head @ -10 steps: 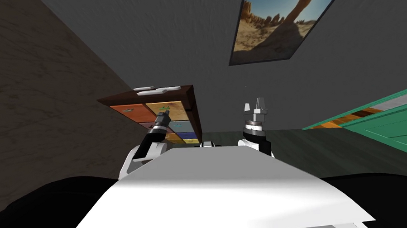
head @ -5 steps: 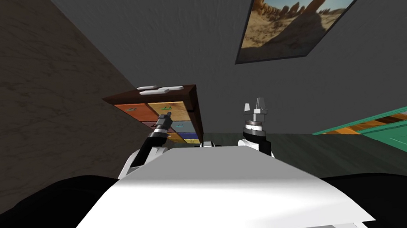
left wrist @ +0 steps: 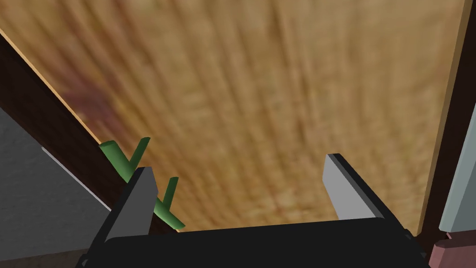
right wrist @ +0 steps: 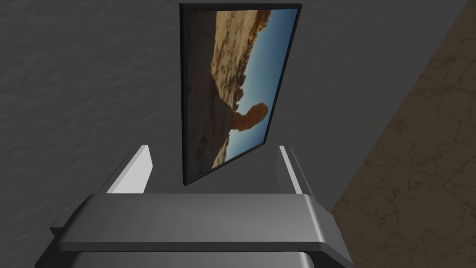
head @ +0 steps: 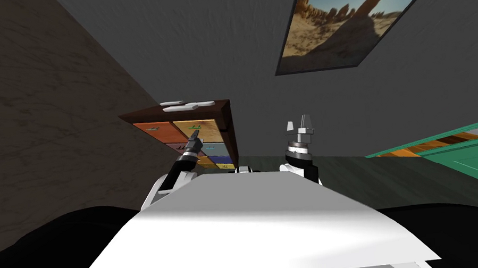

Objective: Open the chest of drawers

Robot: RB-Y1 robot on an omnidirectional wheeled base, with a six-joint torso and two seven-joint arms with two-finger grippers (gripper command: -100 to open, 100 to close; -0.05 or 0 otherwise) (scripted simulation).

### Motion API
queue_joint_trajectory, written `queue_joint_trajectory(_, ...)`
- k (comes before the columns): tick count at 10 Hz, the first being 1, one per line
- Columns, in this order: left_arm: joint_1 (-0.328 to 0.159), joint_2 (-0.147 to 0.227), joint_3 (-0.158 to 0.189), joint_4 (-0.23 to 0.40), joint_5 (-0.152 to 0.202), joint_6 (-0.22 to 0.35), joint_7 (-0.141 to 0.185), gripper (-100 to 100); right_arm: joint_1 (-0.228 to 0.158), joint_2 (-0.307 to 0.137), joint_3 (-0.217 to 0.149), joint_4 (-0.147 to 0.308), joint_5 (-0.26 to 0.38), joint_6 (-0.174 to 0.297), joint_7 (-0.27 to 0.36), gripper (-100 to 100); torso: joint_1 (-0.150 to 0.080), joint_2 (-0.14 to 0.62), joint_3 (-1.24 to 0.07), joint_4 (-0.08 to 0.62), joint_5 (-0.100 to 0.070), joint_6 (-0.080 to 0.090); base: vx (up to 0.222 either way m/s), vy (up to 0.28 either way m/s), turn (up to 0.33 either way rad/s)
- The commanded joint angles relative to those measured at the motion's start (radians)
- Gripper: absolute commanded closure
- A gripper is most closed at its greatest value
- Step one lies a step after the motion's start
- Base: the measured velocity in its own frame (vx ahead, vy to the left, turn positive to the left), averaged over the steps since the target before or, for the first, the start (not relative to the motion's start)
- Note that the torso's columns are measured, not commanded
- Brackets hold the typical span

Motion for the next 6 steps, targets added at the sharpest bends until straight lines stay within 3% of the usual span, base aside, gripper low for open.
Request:
queue_joint_trajectory(1, -0.013, 0.053, 0.047, 0.018, 0.030, 0.026, 0.038, -100, 0.000, 0.000, 0.000, 0.000, 0.000, 0.000, 0.000, 0, 0.000, 0.000, 0.000, 0.000, 0.000, 0.000, -0.013, -0.005, -0.033)
queue_joint_trajectory(6, -0.017, 0.144, 0.121, 0.013, 0.077, 0.068, 0.098, -100, 0.000, 0.000, 0.000, 0.000, 0.000, 0.000, 0.000, 0, 0.002, 0.000, -0.002, 0.003, -0.002, -0.001, -0.014, -0.011, -0.036)
